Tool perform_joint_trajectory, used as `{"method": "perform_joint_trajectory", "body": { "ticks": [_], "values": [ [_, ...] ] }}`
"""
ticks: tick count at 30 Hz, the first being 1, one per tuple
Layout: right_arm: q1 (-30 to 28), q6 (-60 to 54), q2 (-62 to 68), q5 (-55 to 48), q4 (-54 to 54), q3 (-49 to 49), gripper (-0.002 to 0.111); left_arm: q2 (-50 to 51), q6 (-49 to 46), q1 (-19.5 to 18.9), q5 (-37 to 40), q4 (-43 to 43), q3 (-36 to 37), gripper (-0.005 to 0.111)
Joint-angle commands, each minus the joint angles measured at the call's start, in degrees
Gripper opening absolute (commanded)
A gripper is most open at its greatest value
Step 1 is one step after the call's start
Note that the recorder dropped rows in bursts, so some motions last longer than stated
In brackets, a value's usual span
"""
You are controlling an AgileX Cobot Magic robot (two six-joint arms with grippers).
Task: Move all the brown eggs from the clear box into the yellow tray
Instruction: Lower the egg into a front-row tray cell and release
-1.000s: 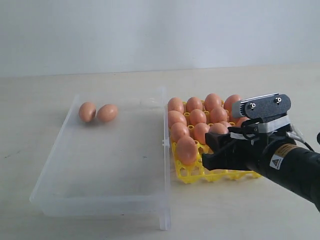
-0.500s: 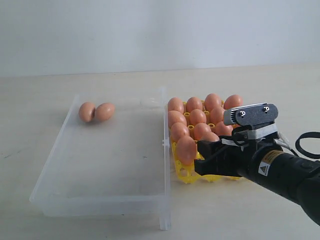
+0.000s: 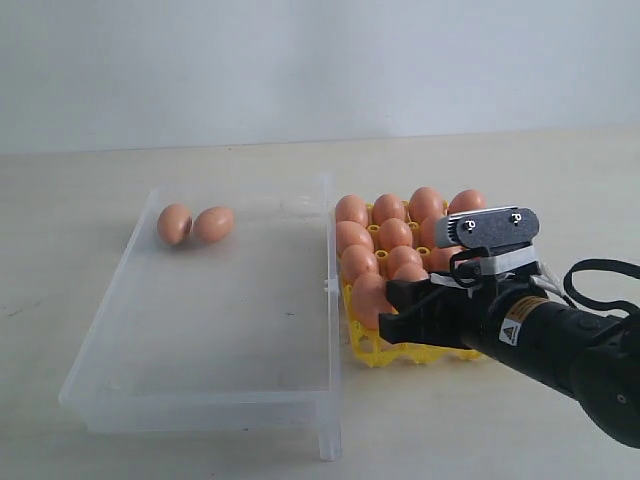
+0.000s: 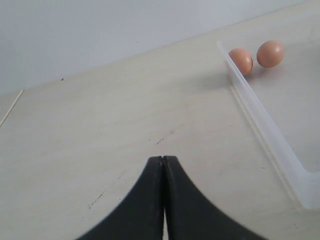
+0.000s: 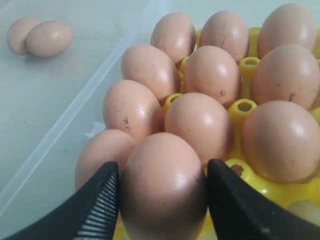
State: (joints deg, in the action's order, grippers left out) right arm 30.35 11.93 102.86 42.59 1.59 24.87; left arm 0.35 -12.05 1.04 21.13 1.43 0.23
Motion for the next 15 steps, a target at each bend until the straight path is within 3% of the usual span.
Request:
{"method": "perform_joint_trajectory", "body": {
  "ticks": [1,2,4,12,15],
  "values": [
    [-0.31,0.04,0.18,0.00,0.11,0.21,0.044,-0.35,0.31,0.11,-0.45,0.00,-0.23,0.000],
    [-0.31,0.04,0.18,0.00,0.76,0.21,0.057,-0.35,0.31,0.11,-0.45,0.00,-0.23,0.000],
    [-0.31,-0.20,0.18,0.00,1.35,0.21,0.064,-0.35,0.31,0.11,-0.45,0.00,-0.23,0.000],
    [-0.31,-1.35,-12.66,-8.87,3.36,0.71,0.059,-0.35,0.31,0.11,-0.45,0.00,-0.23,0.000],
    [-0.31,2.74,-19.18,-25.72,5.28,5.06,0.058,-0.35,0.31,0.11,-0.45,0.00,-0.23,0.000]
  ]
}}
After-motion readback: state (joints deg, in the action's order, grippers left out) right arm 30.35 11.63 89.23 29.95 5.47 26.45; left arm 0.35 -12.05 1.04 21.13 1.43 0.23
